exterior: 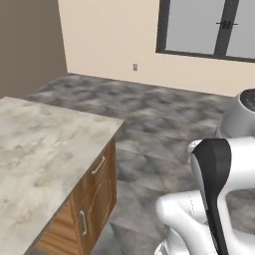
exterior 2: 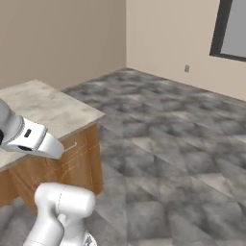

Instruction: Move the bowls from the cabinet to the plates on the dining table.

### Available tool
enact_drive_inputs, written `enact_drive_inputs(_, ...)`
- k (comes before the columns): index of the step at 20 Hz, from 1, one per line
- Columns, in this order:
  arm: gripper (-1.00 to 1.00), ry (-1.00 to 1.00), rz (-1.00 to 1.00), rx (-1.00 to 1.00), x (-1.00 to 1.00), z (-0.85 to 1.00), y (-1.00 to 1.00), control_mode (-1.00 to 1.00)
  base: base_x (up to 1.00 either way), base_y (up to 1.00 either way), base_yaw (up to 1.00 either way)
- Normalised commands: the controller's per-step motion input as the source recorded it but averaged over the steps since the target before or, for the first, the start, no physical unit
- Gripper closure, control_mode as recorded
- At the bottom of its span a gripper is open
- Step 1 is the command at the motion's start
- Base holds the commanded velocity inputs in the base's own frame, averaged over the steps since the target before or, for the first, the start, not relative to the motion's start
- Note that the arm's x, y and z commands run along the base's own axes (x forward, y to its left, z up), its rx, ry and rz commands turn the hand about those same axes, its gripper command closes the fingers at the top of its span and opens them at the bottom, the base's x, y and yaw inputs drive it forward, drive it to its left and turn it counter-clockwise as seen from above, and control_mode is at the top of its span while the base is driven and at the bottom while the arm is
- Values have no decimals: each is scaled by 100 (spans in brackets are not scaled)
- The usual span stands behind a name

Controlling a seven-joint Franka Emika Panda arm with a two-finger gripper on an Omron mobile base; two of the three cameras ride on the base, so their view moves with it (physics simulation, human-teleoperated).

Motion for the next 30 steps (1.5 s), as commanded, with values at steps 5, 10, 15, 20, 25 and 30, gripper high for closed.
enact_drive_inputs(5, -100, 0, 0, 0, 0, 0, 0, 100, 100, -36, -14)
enact_drive_inputs(10, -100, 0, 0, 0, 0, 0, 0, 100, 100, -43, -15)
enact_drive_inputs(15, -100, 0, 0, 0, 0, 0, 0, 100, 100, -56, -19)
enact_drive_inputs(20, -100, 0, 0, 0, 0, 0, 0, 100, 100, -46, -18)
enact_drive_inputs(25, -100, 0, 0, 0, 0, 0, 0, 100, 100, -41, -16)
enact_drive_inputs(30, -100, 0, 0, 0, 0, 0, 0, 100, 100, -40, -16)
